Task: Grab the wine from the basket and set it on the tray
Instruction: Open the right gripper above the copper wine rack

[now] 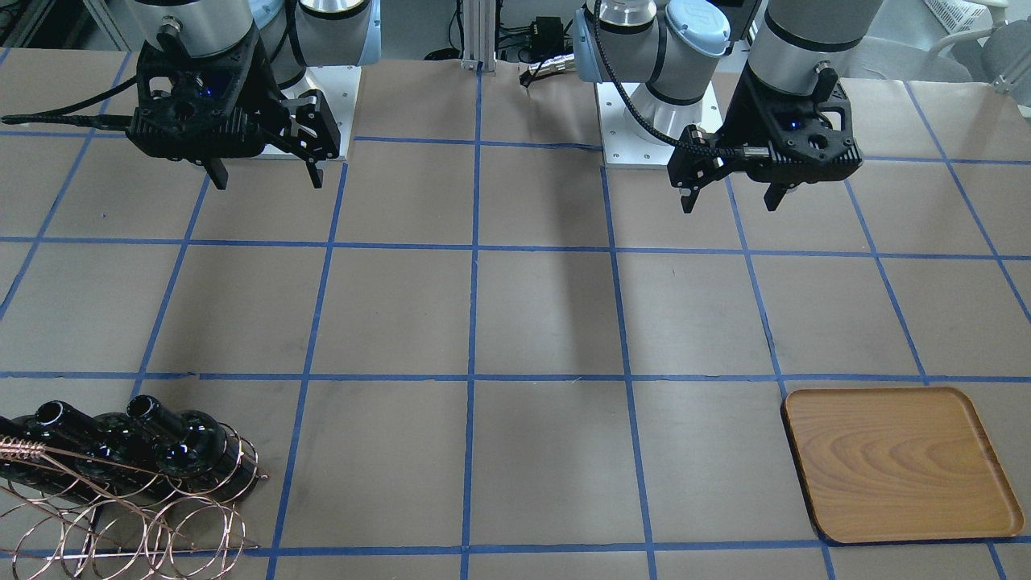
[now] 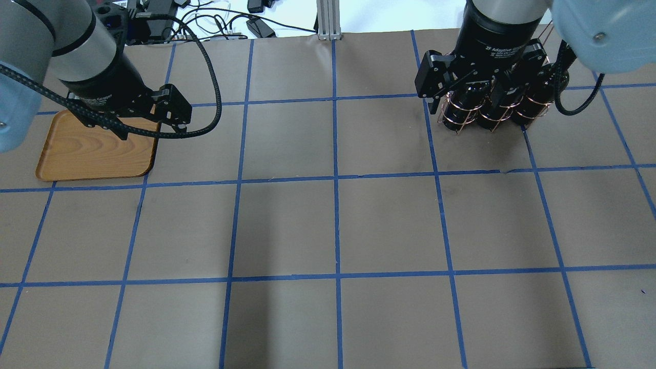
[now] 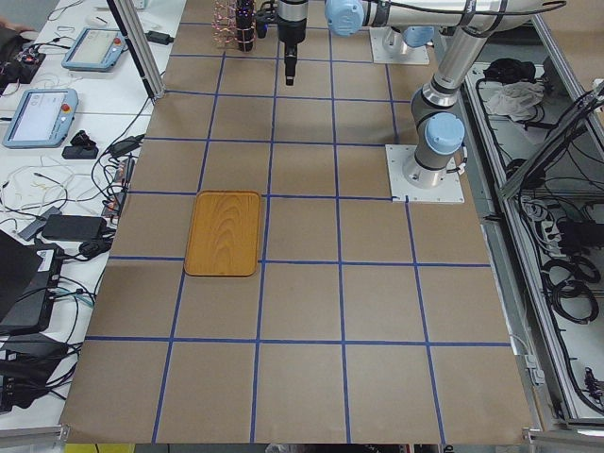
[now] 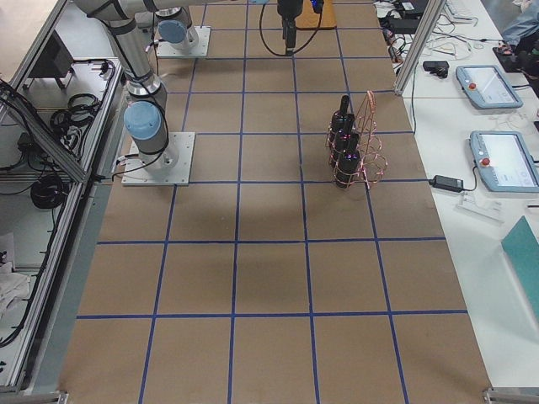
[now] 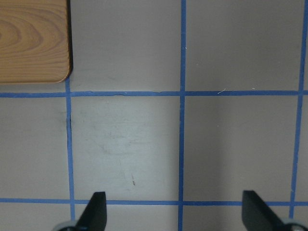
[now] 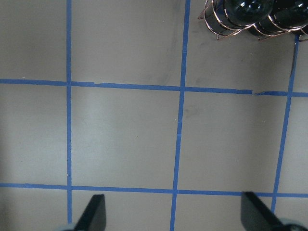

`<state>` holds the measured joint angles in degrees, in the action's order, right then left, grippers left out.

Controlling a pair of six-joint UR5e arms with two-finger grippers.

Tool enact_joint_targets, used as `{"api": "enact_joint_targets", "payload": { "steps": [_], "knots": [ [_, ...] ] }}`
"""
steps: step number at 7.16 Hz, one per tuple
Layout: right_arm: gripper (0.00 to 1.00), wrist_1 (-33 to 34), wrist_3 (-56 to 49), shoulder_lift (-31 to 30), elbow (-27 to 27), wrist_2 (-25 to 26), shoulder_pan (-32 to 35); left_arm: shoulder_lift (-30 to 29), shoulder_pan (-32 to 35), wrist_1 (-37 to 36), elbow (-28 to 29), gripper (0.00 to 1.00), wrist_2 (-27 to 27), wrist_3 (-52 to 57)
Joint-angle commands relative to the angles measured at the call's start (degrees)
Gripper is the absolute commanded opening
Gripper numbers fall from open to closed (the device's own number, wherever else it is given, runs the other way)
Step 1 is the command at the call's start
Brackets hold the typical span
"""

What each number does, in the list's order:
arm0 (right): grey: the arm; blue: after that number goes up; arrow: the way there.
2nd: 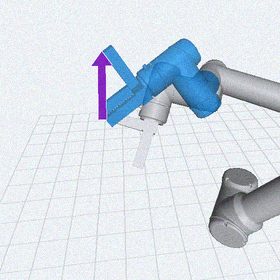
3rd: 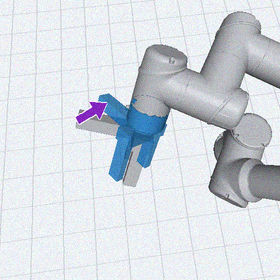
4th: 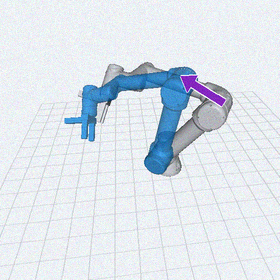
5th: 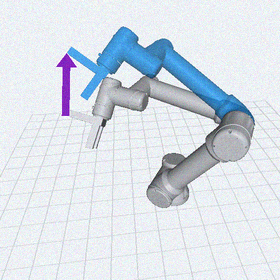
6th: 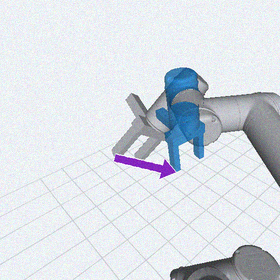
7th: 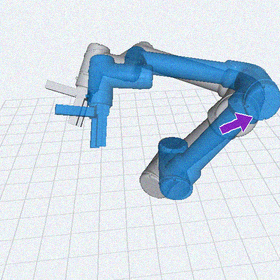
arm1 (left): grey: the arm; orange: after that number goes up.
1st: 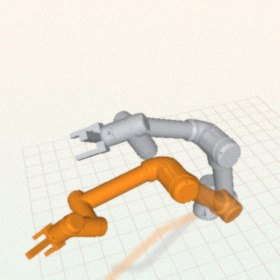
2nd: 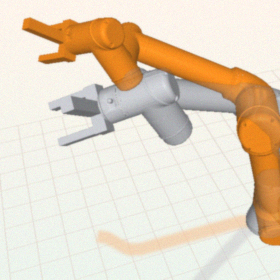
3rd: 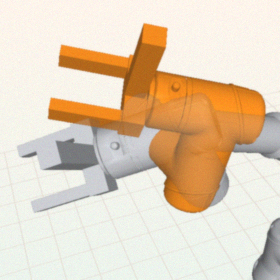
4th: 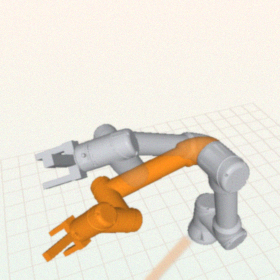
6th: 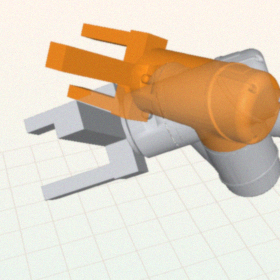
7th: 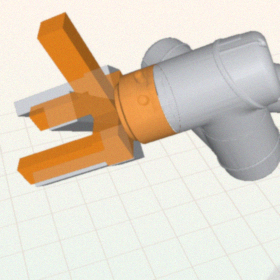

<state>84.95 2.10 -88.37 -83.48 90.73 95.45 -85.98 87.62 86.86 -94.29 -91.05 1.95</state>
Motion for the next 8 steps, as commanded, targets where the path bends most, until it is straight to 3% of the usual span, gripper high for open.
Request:
{"api": "enact_joint_targets", "payload": {
  "steps": [1, 6, 8],
  "knots": [
    [1.00, 0.0, 0.0, 0.0, 0.0, -0.2, 0.0, 0.2, 0.0, 0.1, 0.0, 1.00, 1.1, -0.3],
    [1.00, -1.5, -0.8, 0.6, 0.0, 0.3, 0.0, 0.2, -0.2, 0.1, 0.0, 1.00, 1.0, 0.2],
    [1.00, 7.3, -3.3, 4.5, 0.8, 0.2, -4.2, 0.2, -0.2, 0.1, 0.0, 1.00, 0.9, 0.3]
  ]
}}
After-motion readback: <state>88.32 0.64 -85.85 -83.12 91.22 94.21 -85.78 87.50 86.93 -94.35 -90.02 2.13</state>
